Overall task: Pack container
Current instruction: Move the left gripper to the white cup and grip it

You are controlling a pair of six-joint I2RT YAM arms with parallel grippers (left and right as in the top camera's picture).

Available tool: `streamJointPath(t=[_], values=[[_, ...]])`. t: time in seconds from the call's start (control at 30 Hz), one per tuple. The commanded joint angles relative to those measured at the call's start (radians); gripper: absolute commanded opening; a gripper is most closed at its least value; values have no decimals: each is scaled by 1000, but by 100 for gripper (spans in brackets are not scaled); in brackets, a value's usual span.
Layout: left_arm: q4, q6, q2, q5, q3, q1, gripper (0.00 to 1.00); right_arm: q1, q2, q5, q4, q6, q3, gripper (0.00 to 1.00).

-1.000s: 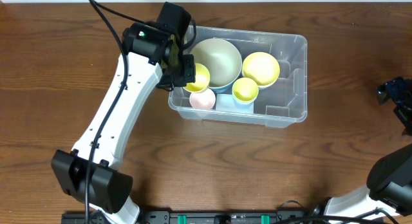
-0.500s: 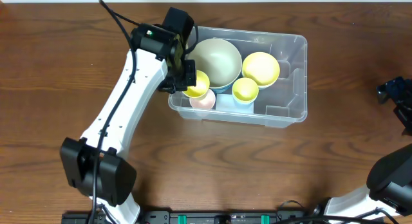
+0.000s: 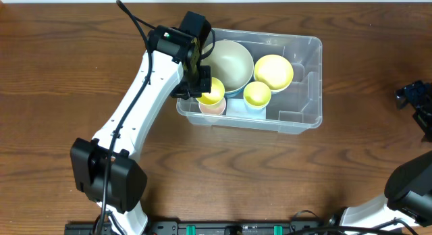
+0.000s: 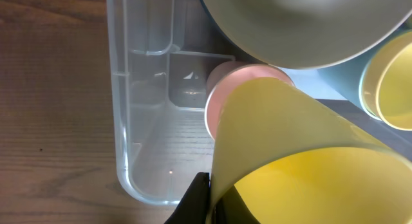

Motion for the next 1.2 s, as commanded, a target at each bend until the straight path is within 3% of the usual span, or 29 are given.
streamJointPath(t=[0.0, 0.2, 0.37, 0.73, 0.97, 1.07, 1.17], values=[[-1, 18, 8, 2, -7, 1, 6, -4, 1, 11, 2, 13, -3, 99], [-1, 18, 8, 2, -7, 1, 8, -4, 1, 11, 2, 13, -3, 99], [-1, 25, 8, 2, -7, 1, 37, -4, 1, 11, 2, 13, -3, 99], [16, 56, 0, 2, 49, 16, 51, -4, 1, 11, 2, 13, -3, 99], [27, -1, -55, -6, 188, 138, 57, -4, 1, 11, 2, 13, -3, 99], [57, -21, -60, -6, 198, 221, 70, -4, 1, 11, 2, 13, -3, 99], [93, -21, -35, -5, 198, 301, 74, -4, 1, 11, 2, 13, -3, 99]])
